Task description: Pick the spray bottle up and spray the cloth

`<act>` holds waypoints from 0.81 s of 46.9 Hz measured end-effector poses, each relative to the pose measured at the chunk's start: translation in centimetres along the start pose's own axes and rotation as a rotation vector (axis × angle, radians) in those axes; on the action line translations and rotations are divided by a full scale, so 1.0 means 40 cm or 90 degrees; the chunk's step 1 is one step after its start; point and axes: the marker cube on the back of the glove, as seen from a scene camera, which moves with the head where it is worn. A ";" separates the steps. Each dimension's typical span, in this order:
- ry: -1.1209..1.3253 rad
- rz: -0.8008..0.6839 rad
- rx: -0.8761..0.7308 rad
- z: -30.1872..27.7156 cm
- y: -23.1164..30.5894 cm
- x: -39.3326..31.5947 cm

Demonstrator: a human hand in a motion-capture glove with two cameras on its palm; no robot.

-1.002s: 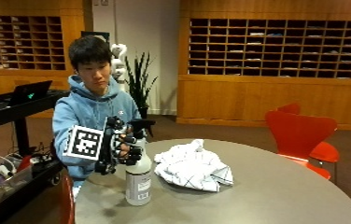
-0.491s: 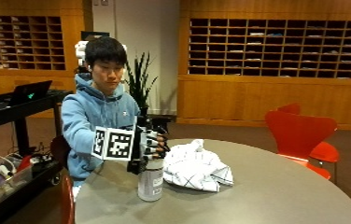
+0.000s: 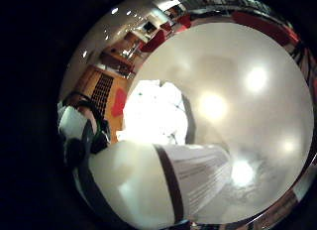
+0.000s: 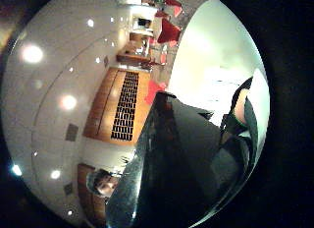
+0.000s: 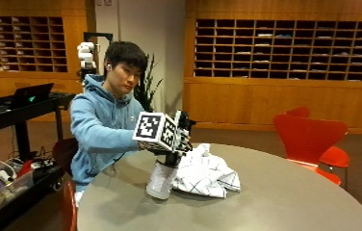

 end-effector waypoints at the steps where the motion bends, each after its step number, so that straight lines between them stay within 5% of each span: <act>1: 0.004 -0.001 -0.008 0.004 -0.001 -0.003; 15: 0.114 0.017 -0.126 0.066 -0.011 -0.039; 38: 0.592 0.128 -0.343 0.168 -0.020 -0.220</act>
